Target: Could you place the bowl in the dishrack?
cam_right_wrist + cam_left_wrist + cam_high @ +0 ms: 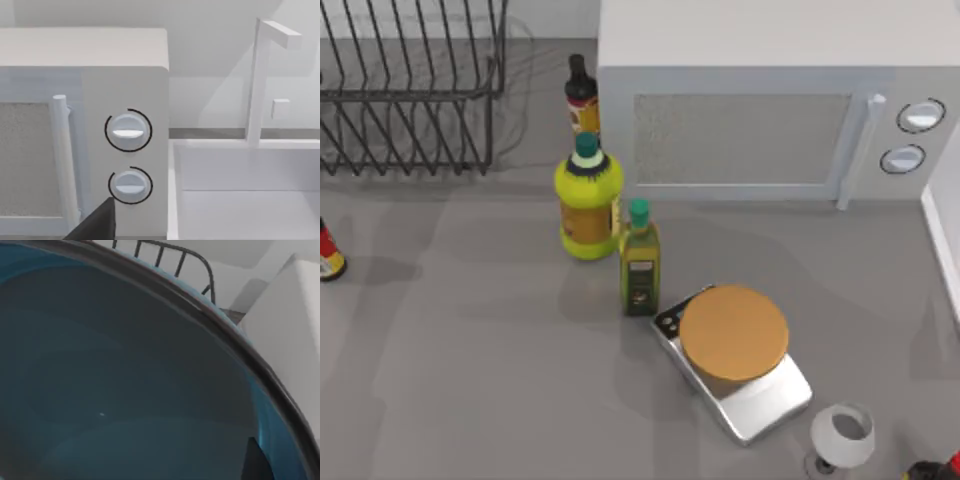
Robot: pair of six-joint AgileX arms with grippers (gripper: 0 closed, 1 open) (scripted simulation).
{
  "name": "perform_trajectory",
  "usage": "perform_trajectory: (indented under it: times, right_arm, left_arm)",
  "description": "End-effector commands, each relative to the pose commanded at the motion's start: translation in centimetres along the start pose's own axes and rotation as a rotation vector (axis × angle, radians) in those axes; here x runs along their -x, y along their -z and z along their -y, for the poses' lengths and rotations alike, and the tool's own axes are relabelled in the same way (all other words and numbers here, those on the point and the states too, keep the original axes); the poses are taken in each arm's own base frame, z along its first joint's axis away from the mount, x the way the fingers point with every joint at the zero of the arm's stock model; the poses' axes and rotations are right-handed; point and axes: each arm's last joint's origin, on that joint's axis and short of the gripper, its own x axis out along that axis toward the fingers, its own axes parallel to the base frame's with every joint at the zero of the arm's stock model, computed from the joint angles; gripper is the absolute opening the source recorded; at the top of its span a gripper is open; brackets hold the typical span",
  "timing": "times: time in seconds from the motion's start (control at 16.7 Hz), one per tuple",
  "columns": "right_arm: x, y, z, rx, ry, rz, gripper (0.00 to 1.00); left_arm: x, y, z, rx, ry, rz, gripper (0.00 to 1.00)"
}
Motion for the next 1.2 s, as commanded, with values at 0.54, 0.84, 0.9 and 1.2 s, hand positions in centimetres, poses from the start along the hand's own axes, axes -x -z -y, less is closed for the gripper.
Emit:
perform_trajectory:
  times: [0.54, 0.84, 0.9, 1.2]
  right_arm:
    - [0.0, 0.0, 0.0, 0.0, 0.0, 0.0, 1.0]
    - [0.0, 0.0, 0.0, 0.0, 0.0, 0.0, 1.0]
    - [0.0, 0.0, 0.0, 0.0, 0.0, 0.0, 1.0]
    - [0.0, 0.0, 0.0, 0.0, 0.0, 0.0, 1.0]
  left_arm:
    - [8.7, 1.7, -4.8, -0.263, -0.063, 0.601, 0.0]
    - [9.0, 1.9, -4.8, -0.273, -0.065, 0.615, 0.0]
    - [9.0, 1.8, -4.8, -0.274, -0.064, 0.614, 0.0]
    - [5.7, 0.5, -5.4, -0.274, -0.056, 0.612, 0.0]
